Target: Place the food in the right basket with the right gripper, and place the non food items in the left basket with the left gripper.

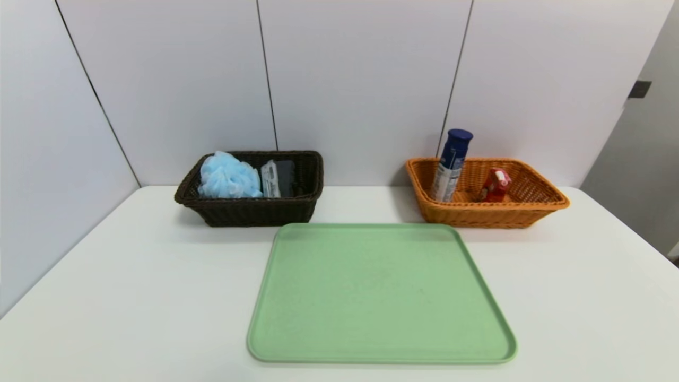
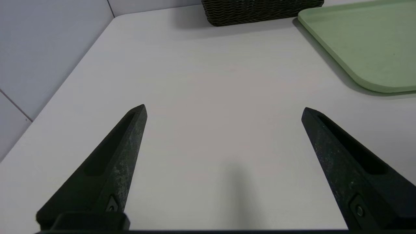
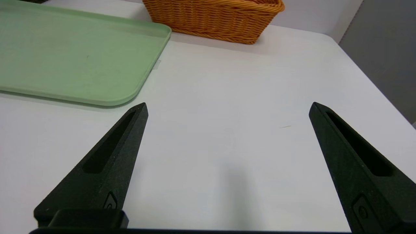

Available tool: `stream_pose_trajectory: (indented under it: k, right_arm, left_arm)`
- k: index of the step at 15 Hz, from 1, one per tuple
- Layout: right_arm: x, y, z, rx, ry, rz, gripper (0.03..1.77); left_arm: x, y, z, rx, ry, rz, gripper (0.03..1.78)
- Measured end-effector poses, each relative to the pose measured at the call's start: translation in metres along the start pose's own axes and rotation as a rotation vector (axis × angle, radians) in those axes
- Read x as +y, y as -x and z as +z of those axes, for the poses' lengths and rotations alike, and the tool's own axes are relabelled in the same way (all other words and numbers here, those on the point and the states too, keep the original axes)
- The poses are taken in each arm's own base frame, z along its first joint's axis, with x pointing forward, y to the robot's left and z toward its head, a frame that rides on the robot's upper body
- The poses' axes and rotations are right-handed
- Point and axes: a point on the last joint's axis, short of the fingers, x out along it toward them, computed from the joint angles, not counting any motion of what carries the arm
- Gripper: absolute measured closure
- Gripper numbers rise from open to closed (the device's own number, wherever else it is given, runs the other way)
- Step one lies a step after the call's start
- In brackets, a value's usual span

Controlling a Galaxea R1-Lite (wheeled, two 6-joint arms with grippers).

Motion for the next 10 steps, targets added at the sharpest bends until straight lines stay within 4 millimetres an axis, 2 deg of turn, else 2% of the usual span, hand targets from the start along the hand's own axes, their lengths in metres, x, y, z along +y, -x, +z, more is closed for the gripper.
stream_pose_trajectory:
  k: [10]
  right_arm:
    - [-0.0006, 0.0, -0.0002, 0.003, -0.059, -0.029, 0.09]
  left_arm:
    - [0.0002, -0.0002, -0.0007, 0.003, 0.04, 0.012, 0.12]
